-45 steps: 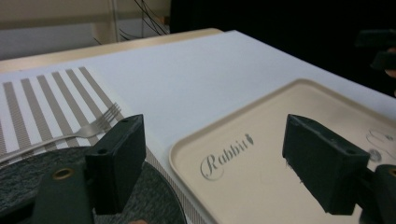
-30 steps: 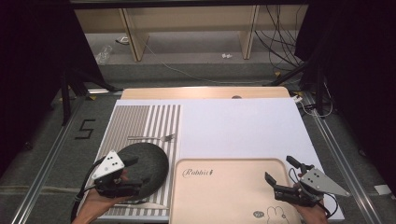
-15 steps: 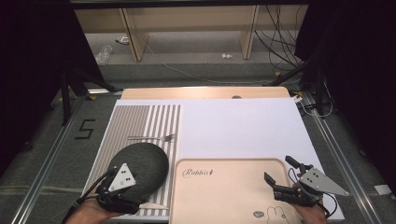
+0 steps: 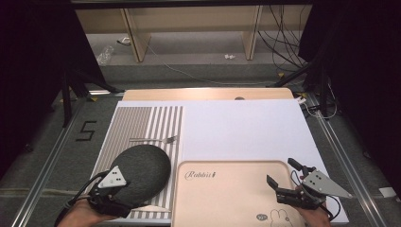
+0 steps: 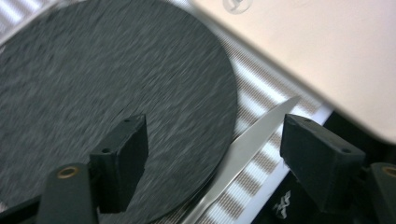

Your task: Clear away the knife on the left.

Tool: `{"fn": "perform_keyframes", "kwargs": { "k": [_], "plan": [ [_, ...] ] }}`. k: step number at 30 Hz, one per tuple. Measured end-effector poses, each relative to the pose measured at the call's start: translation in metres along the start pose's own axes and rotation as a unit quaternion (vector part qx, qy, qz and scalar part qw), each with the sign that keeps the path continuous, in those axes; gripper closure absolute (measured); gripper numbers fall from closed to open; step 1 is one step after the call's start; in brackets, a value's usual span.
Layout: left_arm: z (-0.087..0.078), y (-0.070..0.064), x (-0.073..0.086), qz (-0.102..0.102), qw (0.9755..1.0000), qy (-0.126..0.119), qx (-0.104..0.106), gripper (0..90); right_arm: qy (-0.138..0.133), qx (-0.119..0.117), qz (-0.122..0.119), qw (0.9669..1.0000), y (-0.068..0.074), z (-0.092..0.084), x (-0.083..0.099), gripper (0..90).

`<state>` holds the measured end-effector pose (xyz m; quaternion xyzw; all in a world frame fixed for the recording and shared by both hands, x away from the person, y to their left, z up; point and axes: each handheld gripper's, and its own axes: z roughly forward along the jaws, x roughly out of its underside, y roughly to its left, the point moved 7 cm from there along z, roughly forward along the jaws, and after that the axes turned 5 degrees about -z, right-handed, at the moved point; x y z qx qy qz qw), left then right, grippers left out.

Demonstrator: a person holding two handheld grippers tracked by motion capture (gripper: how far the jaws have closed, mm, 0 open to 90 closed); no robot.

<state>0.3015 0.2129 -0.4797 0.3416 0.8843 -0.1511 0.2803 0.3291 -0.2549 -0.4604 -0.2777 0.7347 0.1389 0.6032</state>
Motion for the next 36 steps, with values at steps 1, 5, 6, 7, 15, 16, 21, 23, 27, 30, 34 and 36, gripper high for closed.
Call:
{"fn": "perform_keyframes", "kwargs": {
  "k": [1, 5, 6, 7, 15, 16, 21, 23, 27, 30, 34, 36],
  "plan": [
    [0.000, 0.002, 0.004, 0.002, 0.9999, 0.008, -0.006, 23.8, 0.000, 0.000, 0.000, 1.0000, 0.000, 0.000, 0.000, 9.4],
    [0.000, 0.005, 0.018, 0.018, 0.9988, 0.033, -0.033, 23.8, 0.001, -0.001, 0.000, 1.0000, -0.001, 0.000, 0.000, 9.3],
    [0.000, 0.005, 0.021, 0.022, 0.9983, 0.040, -0.037, 23.8, 0.001, -0.001, 0.001, 1.0000, 0.000, 0.000, 0.001, 9.3],
    [0.000, 0.005, 0.024, 0.026, 0.9978, 0.047, -0.040, 23.8, 0.003, -0.001, 0.000, 1.0000, 0.000, 0.000, 0.001, 9.3],
    [-0.003, 0.010, 0.037, 0.028, 0.9951, 0.079, -0.051, 23.8, 0.007, 0.000, 0.000, 1.0000, 0.000, 0.001, 0.002, 9.3],
    [-0.004, 0.011, 0.038, 0.027, 0.9948, 0.084, -0.051, 23.8, 0.005, -0.002, 0.000, 1.0000, 0.000, 0.001, 0.002, 9.3],
    [-0.003, 0.013, 0.046, 0.027, 0.9925, 0.107, -0.052, 24.1, 0.006, -0.004, -0.002, 1.0000, 0.001, 0.002, 0.002, 9.4],
    [-0.001, 0.014, 0.049, 0.026, 0.9912, 0.119, -0.052, 24.5, 0.006, -0.005, -0.001, 1.0000, 0.001, 0.002, 0.002, 9.5],
    [0.002, 0.017, 0.055, 0.018, 0.9890, 0.139, -0.049, 25.8, 0.009, -0.007, -0.001, 0.9999, 0.002, 0.002, 0.002, 9.6],
    [0.003, 0.018, 0.056, 0.017, 0.9877, 0.148, -0.049, 27.3, 0.010, -0.008, 0.000, 0.9999, 0.002, 0.003, 0.003, 9.6],
    [0.008, 0.021, 0.057, 0.014, 0.9848, 0.167, -0.045, 31.0, 0.010, -0.008, -0.002, 0.9999, 0.003, 0.003, 0.003, 9.8],
    [0.010, 0.023, 0.058, 0.016, 0.9835, 0.175, -0.044, 30.9, 0.010, -0.009, -0.002, 0.9999, 0.002, 0.003, 0.002, 9.9]
  ]
}}
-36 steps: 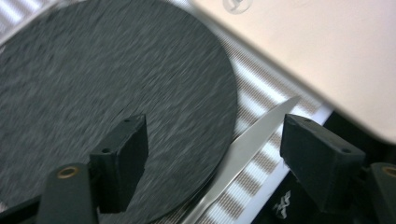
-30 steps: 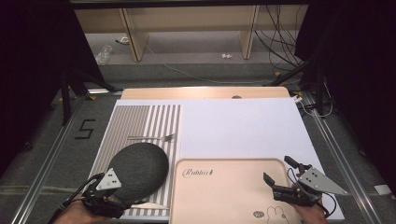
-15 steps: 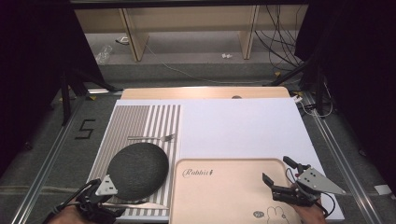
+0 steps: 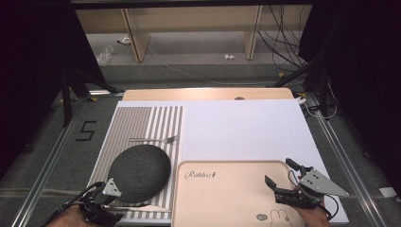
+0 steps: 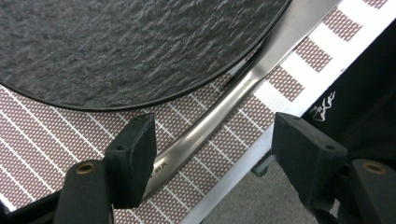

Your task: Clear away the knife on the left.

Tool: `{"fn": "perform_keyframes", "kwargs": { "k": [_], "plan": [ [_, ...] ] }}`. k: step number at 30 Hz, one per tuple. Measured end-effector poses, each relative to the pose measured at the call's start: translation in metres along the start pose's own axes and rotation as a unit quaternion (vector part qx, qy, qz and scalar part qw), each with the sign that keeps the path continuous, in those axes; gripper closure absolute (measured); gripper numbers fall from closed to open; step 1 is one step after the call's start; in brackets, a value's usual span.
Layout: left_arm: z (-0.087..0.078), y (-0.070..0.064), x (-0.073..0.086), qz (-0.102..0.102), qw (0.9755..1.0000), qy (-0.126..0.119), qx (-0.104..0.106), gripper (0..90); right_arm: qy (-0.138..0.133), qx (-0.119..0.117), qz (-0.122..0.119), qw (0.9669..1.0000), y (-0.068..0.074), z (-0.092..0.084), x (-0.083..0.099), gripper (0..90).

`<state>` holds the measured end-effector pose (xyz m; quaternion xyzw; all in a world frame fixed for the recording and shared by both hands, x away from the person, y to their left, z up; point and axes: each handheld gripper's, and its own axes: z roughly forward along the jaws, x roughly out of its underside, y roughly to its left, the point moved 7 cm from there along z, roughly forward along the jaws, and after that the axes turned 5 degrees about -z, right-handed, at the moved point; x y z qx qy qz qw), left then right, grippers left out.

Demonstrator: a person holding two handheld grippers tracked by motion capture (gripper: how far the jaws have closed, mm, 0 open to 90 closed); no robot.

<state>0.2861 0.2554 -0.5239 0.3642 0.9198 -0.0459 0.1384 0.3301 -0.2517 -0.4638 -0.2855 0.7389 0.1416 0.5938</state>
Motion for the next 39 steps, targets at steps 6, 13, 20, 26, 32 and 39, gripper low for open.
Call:
{"fn": "perform_keyframes", "kwargs": {
  "k": [6, 13, 20, 26, 32, 39],
  "plan": [
    [0.005, 0.003, -0.002, 0.003, 0.9999, 0.016, 0.004, 34.5, 0.001, 0.000, 0.001, 1.0000, 0.000, 0.001, 0.001, 10.1],
    [0.010, 0.001, -0.004, 0.014, 0.9992, 0.035, 0.008, 39.4, 0.002, -0.001, 0.001, 1.0000, -0.001, 0.001, 0.001, 10.2],
    [0.010, -0.002, -0.007, 0.030, 0.9982, 0.051, 0.007, 45.8, 0.004, -0.003, -0.001, 1.0000, 0.000, 0.001, 0.001, 10.2],
    [0.011, -0.006, -0.010, 0.031, 0.9966, 0.075, 0.010, 52.7, 0.007, -0.006, -0.002, 1.0000, 0.001, 0.002, 0.001, 10.3],
    [0.011, -0.011, -0.015, 0.070, 0.9924, 0.101, 0.003, 57.8, 0.010, -0.008, -0.004, 0.9999, 0.001, 0.002, 0.002, 10.3],
    [0.013, -0.017, -0.021, 0.117, 0.9852, 0.125, -0.005, 65.6, 0.012, -0.012, -0.005, 0.9998, 0.002, 0.003, 0.003, 10.5]
  ]
}}
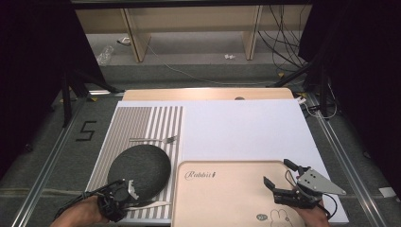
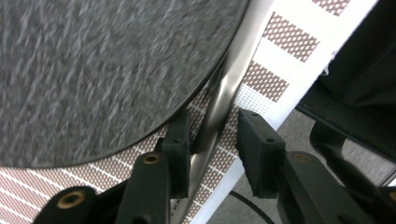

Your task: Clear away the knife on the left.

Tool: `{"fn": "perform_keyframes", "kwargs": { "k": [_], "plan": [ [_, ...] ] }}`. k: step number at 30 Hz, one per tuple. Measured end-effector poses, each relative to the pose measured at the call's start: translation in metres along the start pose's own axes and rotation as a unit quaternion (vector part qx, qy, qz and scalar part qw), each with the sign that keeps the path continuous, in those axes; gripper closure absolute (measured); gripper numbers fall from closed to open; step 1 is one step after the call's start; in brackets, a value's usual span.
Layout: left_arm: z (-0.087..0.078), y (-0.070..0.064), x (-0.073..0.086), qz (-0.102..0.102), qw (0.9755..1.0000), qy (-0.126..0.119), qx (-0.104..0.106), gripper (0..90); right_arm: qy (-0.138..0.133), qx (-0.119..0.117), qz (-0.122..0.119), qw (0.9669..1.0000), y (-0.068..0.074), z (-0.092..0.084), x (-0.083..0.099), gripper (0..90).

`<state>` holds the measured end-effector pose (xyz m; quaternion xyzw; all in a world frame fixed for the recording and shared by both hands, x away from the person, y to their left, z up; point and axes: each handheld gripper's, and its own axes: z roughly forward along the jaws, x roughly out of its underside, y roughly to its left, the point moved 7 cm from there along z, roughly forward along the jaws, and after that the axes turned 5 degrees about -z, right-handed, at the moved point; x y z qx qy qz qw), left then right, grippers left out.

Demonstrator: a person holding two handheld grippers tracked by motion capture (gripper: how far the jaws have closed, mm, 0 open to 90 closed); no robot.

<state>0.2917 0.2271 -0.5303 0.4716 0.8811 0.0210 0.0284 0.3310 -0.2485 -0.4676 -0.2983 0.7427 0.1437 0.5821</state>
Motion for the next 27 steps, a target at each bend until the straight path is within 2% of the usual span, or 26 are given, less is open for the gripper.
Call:
{"fn": "perform_keyframes", "kwargs": {
  "k": [2, 5, 11, 18, 22, 25, 27],
  "plan": [
    [-0.0001, -0.0006, -0.0016, 0.007, 1.0000, 0.003, 0.003, 67.1, 0.001, -0.001, -0.002, 1.0000, 0.0002, 0.0000, 0.0001, 10.5],
    [0.0000, -0.0007, -0.0027, 0.004, 1.0000, 0.002, 0.005, 70.6, 0.002, -0.001, -0.004, 1.0000, 0.0002, -0.0002, 0.0001, 10.5],
    [-0.0001, -0.0034, -0.0015, 0.024, 0.9997, -0.004, 0.010, 78.2, 0.004, -0.003, -0.003, 1.0000, -0.0001, -0.0007, 0.0004, 11.0],
    [-0.0005, -0.0055, -0.0011, 0.041, 0.9991, -0.010, -0.002, 79.1, 0.006, -0.004, -0.002, 1.0000, 0.0012, 0.0001, 0.0006, 11.0],
    [-0.0007, -0.0054, -0.0010, 0.041, 0.9991, -0.009, 0.001, 79.3, 0.005, -0.003, 0.000, 1.0000, 0.0006, 0.0002, 0.0007, 11.0],
    [-0.0016, -0.0075, 0.0014, 0.049, 0.9988, -0.004, 0.003, 79.5, 0.007, -0.004, 0.000, 1.0000, 0.0013, 0.0000, 0.0007, 11.0],
    [-0.0019, -0.0086, 0.0038, 0.050, 0.9987, 0.004, -0.006, 79.5, 0.008, -0.006, -0.001, 1.0000, 0.0014, 0.0003, 0.0011, 11.1]
  ]
}}
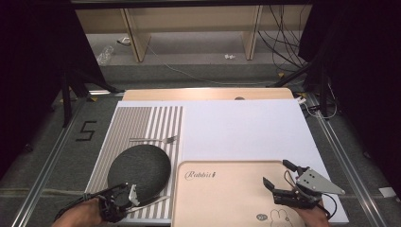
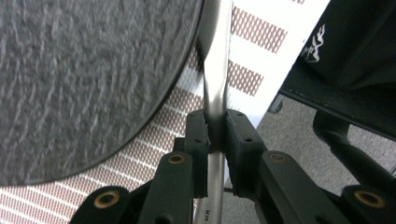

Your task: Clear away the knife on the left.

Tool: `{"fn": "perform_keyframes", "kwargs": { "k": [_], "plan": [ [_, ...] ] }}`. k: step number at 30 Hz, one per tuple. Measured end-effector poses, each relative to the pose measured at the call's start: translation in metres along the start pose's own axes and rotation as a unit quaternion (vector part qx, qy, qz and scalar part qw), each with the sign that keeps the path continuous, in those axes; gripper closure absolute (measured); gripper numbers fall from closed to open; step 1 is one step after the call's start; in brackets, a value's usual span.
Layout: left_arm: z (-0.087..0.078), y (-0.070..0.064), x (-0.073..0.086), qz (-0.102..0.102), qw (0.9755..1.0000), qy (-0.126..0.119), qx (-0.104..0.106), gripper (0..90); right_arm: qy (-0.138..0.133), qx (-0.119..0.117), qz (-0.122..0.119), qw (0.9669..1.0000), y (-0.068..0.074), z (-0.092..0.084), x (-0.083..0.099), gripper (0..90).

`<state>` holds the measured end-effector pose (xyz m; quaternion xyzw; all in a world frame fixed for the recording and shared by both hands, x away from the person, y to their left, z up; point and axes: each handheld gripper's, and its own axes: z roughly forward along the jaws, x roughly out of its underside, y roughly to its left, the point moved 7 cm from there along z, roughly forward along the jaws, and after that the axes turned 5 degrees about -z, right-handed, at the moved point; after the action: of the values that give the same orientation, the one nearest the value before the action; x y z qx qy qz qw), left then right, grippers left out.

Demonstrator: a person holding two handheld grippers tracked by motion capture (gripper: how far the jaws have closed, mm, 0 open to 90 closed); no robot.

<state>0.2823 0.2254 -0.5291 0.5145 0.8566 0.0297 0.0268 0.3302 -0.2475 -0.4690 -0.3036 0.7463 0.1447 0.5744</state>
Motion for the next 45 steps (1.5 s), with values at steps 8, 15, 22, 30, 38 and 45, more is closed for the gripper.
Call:
{"fn": "perform_keyframes", "kwargs": {
  "k": [8, 15, 22, 30, 38, 45],
  "plan": [
    [-0.013, -0.008, 0.005, 0.006, 1.0000, -0.003, 0.005, 79.6, 0.001, -0.003, 0.001, 1.0000, 0.001, 0.002, 0.000, 11.1],
    [-0.033, -0.022, -0.007, 0.021, 0.9986, -0.039, 0.028, 79.6, 0.000, -0.007, 0.000, 1.0000, 0.002, 0.001, 0.000, 11.1],
    [-0.050, -0.024, -0.036, -0.047, 0.9864, -0.135, 0.081, 79.5, 0.001, -0.008, 0.001, 1.0000, 0.002, 0.001, 0.000, 11.1],
    [-0.046, -0.025, -0.066, -0.084, 0.9741, -0.177, 0.112, 79.6, 0.000, -0.010, 0.001, 0.9999, 0.002, 0.001, 0.000, 11.1],
    [-0.049, -0.030, -0.095, -0.085, 0.9661, -0.207, 0.129, 79.5, 0.000, -0.008, 0.003, 1.0000, 0.001, 0.000, 0.000, 11.1],
    [-0.050, -0.037, -0.113, -0.077, 0.9645, -0.210, 0.140, 79.6, -0.001, -0.008, 0.004, 1.0000, 0.001, 0.000, 0.000, 11.1]
  ]
}}
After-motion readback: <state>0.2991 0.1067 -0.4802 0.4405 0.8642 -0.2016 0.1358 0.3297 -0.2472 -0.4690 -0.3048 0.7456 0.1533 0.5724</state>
